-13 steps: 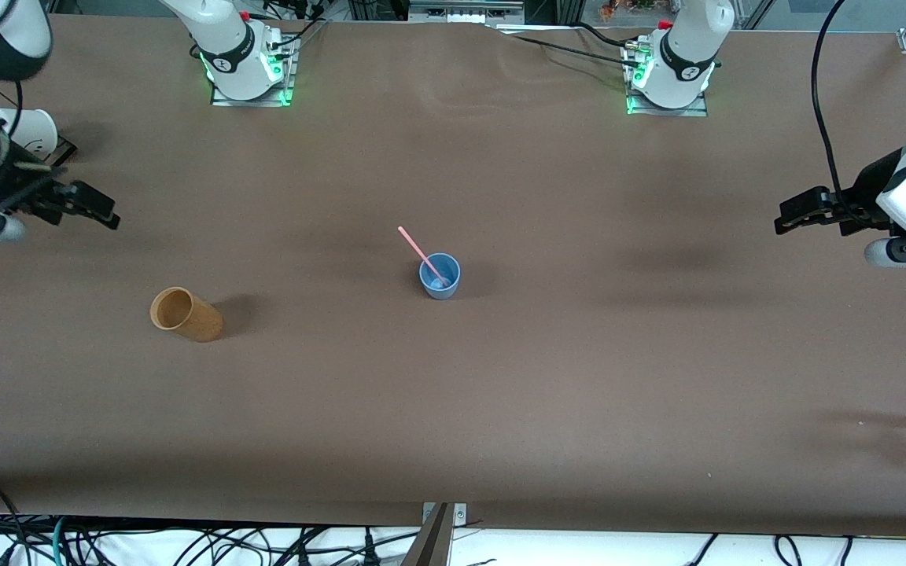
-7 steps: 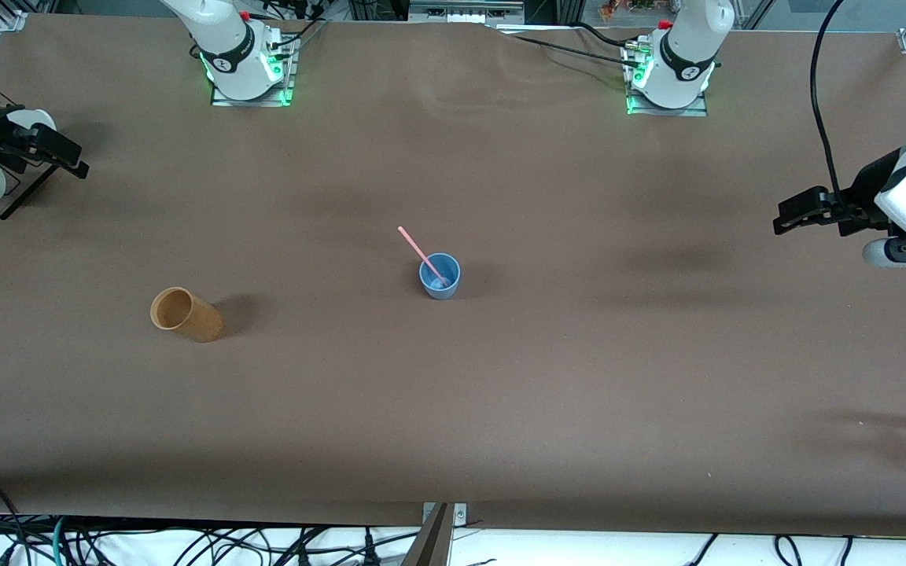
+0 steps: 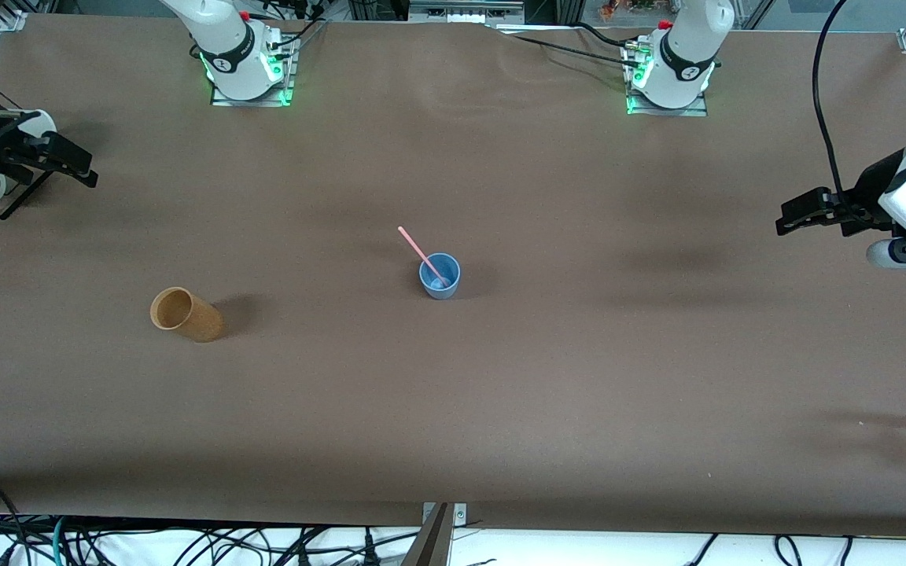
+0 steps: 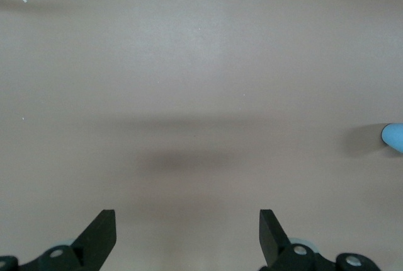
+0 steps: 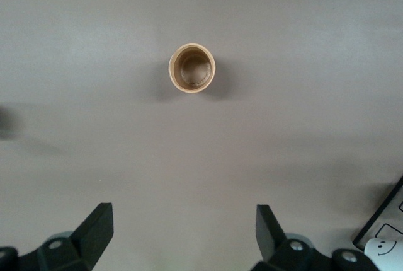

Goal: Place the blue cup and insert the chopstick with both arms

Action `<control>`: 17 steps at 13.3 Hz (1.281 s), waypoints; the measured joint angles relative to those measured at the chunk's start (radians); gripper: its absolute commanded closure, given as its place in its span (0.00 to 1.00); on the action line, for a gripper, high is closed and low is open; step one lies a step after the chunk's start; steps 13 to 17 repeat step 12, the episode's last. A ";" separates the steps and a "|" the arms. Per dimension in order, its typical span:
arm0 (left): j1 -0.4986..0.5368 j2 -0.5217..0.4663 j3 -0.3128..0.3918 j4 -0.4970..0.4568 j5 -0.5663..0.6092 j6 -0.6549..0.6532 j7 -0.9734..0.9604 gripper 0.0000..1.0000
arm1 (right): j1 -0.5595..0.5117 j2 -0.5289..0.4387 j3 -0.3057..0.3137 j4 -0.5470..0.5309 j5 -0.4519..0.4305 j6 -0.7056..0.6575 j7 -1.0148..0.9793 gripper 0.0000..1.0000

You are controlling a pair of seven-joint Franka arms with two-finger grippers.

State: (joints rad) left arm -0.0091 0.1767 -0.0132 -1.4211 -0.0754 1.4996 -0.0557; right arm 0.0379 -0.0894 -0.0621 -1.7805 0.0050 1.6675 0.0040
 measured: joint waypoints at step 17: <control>-0.004 0.000 -0.001 0.000 0.000 0.000 0.000 0.00 | 0.006 0.017 0.000 0.003 0.000 0.047 0.000 0.00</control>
